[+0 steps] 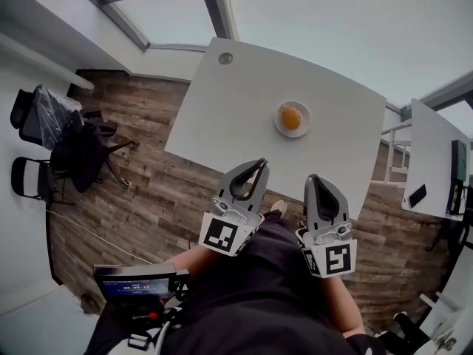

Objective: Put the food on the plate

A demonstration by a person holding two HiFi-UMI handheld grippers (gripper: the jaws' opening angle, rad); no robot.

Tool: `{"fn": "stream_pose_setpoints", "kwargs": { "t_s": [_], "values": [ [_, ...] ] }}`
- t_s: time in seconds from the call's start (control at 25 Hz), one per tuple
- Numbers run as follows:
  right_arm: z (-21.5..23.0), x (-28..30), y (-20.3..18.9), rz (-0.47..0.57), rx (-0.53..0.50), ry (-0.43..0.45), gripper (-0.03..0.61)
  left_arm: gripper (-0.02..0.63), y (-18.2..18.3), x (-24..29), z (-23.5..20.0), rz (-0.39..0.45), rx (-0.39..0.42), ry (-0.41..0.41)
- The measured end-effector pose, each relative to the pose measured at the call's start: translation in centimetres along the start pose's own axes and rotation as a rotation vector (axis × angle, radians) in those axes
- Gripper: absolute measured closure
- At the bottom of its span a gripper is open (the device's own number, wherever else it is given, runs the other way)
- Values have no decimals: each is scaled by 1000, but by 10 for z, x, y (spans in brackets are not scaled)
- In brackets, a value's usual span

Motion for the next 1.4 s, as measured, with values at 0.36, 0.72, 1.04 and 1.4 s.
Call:
{"fn": "stream_pose_setpoints", "kwargs": {
  "t_s": [0.36,0.72,1.04,1.4],
  "values": [
    [1,7,1,9,5,14,574,607,1,2,0,1,-9,27],
    [0,14,0,-1,-20,11,574,607,6,1,-1,13,12,52],
    [-3,15,5,29,-43,13,574,607,7,0,-10,33,6,78],
    [-6,6,6,24,-68,-8,574,607,5,-5,-4,28,36,89]
  ]
}}
Point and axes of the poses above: the fingertips, and each gripper's own axes: x forward along the fingers, z to its right, y out of its top, the point moved 2 cm from there along -x, backward along the fingers, and after that the axes turned 7 degrees about y, right-handed, at the moved point
